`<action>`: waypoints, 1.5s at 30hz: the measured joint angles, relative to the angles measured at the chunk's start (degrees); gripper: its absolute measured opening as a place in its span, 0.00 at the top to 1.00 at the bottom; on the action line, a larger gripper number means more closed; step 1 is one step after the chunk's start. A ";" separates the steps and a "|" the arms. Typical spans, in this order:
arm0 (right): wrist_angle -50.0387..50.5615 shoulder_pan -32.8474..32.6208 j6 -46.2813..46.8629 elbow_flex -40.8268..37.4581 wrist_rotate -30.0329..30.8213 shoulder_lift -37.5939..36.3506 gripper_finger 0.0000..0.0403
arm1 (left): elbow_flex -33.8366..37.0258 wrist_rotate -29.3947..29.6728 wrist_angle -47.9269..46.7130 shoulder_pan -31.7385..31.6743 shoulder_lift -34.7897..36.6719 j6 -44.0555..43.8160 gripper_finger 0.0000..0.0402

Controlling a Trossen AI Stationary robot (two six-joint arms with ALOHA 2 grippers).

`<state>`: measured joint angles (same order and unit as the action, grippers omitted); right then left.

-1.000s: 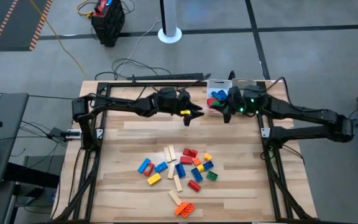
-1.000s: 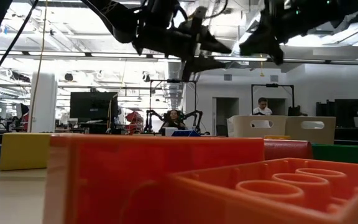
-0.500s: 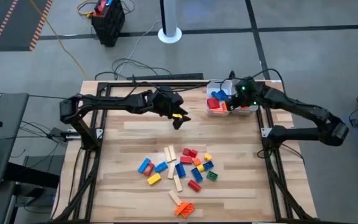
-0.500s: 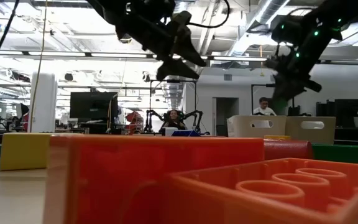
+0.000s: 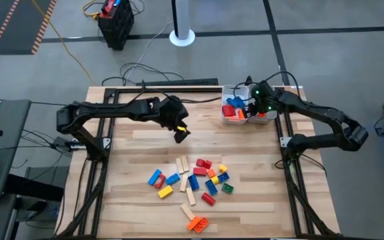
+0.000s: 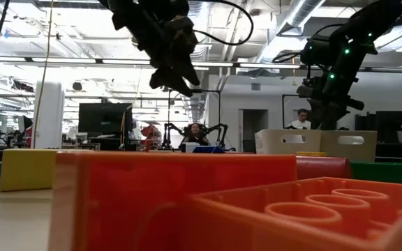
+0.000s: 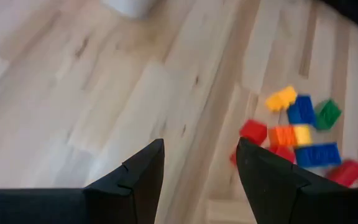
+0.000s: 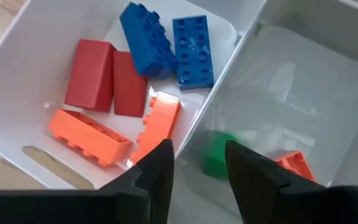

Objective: Sort blocks by size
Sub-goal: Put the small green triangular wooden block into the gray bin, then put the large red wooden arch into the white bin

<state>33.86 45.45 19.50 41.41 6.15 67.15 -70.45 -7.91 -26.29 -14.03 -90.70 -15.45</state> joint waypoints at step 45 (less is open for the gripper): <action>9.75 -6.19 -13.62 17.24 4.81 -15.65 0.36 | 3.20 3.65 -23.35 31.65 -4.29 -52.73 0.52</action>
<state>43.62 39.26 5.88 58.65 10.96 51.50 -67.24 -4.26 -49.64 17.62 -94.99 -68.19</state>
